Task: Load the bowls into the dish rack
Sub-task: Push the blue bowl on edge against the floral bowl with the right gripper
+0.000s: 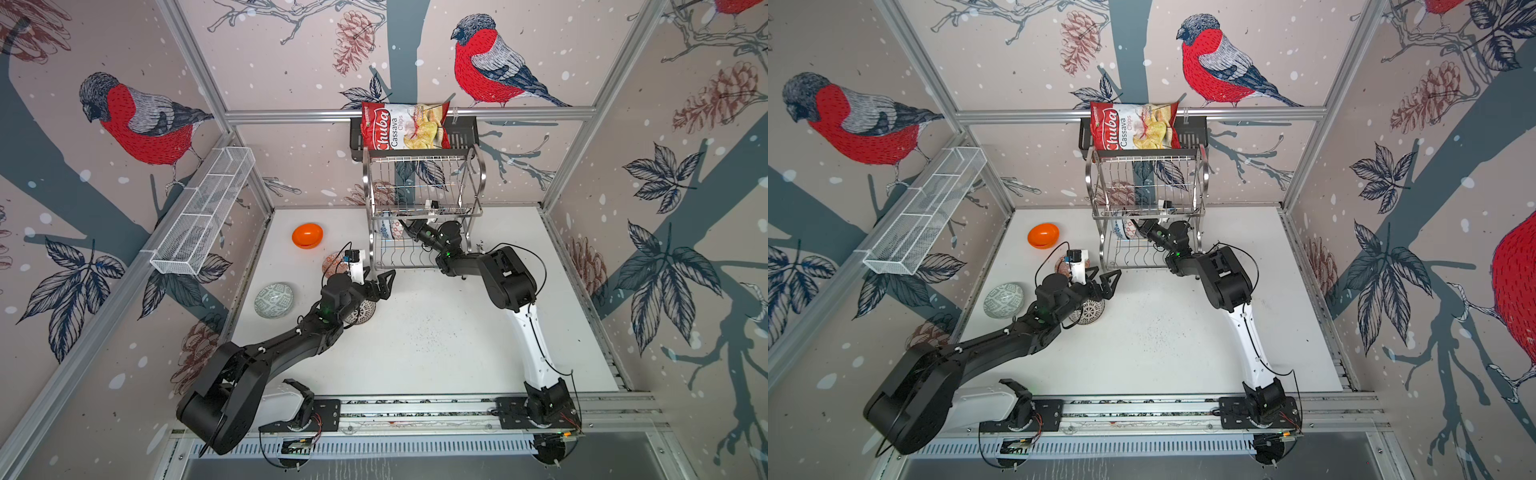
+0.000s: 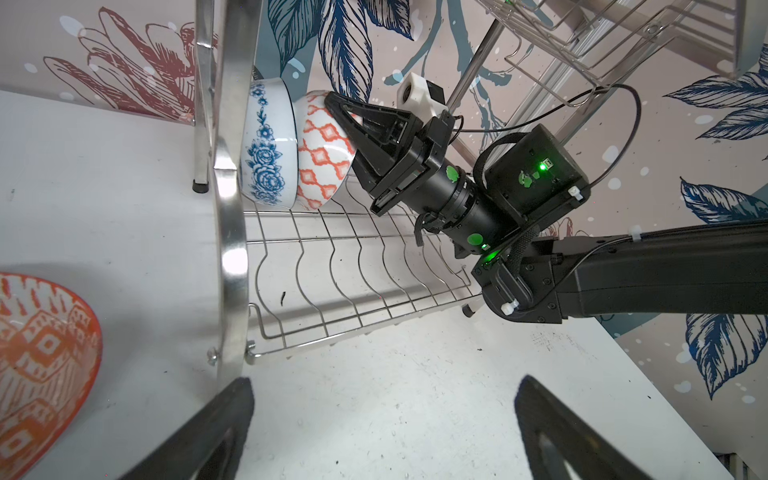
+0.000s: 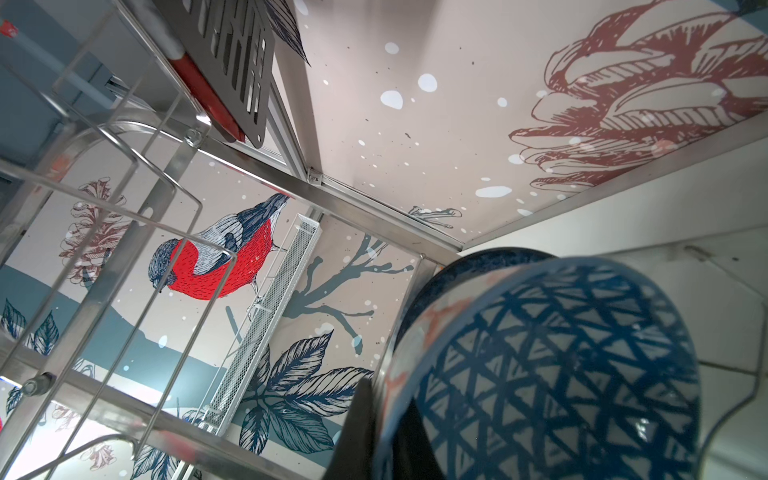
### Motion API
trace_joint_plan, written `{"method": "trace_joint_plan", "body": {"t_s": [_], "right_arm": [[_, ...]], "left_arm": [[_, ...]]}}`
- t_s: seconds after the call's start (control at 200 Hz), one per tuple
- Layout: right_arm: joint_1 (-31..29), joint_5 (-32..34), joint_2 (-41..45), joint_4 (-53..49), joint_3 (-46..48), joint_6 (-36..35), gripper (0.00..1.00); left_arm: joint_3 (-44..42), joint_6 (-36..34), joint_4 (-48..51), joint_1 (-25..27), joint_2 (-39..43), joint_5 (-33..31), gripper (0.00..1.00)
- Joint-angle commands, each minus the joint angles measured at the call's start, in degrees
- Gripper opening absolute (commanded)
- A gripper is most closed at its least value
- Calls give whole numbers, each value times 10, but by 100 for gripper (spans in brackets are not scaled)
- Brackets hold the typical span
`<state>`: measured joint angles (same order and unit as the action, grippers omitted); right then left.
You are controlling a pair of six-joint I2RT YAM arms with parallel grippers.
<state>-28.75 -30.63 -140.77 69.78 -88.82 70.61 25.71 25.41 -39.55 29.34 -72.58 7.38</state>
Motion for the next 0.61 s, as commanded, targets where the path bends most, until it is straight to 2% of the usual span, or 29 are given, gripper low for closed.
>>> {"method": "trace_joint_plan", "body": {"t_s": [0.0,0.6], "right_arm": [[2,-4,-5,17,-8,9,0],[14,-24,-13,-30,-32,-11,1]], "left_arm": [[5,-7,-11,-1,-2,2,98],[7,-8,-11,-1,-6,1,98]]}}
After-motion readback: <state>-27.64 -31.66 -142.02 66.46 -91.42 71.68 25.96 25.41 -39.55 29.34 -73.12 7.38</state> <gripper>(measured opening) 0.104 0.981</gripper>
